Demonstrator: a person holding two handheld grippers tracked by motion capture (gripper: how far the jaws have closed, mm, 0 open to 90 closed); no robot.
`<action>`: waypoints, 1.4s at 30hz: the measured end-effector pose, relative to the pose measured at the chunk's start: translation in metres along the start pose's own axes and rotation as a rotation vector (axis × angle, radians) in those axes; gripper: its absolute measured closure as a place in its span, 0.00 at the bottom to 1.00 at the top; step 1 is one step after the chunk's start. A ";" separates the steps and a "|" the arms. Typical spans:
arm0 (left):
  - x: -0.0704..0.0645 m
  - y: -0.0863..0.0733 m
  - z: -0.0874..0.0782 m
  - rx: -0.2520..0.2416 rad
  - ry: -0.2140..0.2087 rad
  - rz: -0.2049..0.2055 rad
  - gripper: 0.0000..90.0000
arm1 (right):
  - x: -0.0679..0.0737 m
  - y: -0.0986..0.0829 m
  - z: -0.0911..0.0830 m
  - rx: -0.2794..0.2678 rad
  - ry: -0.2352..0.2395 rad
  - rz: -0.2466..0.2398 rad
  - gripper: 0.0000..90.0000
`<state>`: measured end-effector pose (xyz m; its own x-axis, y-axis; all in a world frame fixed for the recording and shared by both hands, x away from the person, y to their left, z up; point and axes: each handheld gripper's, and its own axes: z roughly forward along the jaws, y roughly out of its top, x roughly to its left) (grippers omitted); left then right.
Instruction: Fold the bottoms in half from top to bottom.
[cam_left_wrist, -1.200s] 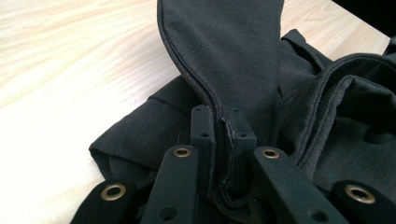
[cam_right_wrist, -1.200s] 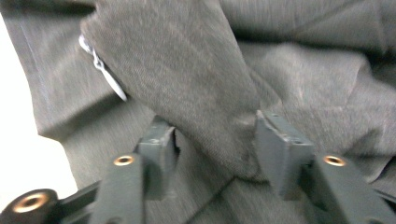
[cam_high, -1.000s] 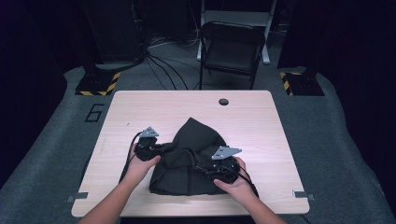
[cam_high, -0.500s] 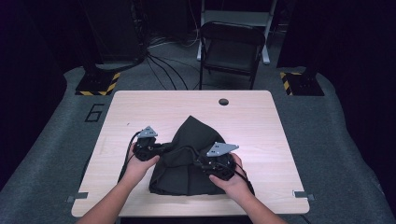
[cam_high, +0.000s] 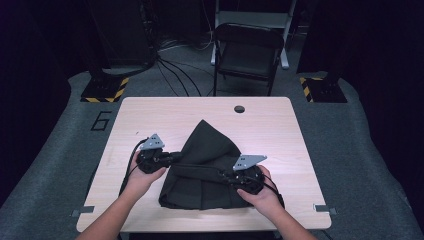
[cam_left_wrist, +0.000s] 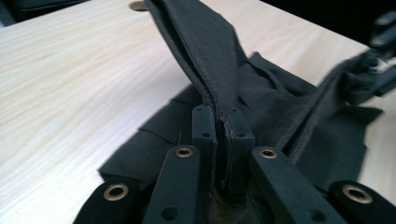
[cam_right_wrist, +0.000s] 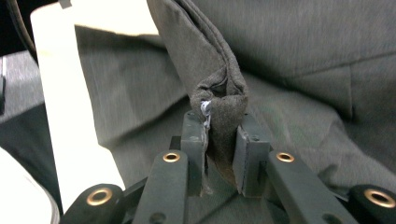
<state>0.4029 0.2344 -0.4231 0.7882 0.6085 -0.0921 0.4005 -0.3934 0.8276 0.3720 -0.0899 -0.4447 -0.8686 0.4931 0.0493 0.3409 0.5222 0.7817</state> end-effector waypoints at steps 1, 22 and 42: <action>-0.003 -0.003 0.000 0.005 -0.007 0.011 0.95 | 0.001 -0.003 0.001 0.010 0.001 -0.002 0.85; -0.040 -0.063 0.020 0.107 -0.122 0.057 0.94 | 0.012 -0.042 0.013 0.157 0.047 -0.020 0.77; -0.037 -0.083 0.030 0.117 -0.140 0.002 0.82 | -0.030 0.003 0.005 -0.013 0.002 0.128 0.47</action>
<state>0.3544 0.2239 -0.5051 0.8432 0.5086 -0.1739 0.4442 -0.4772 0.7583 0.4005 -0.0998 -0.4468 -0.8189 0.5538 0.1508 0.4446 0.4459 0.7768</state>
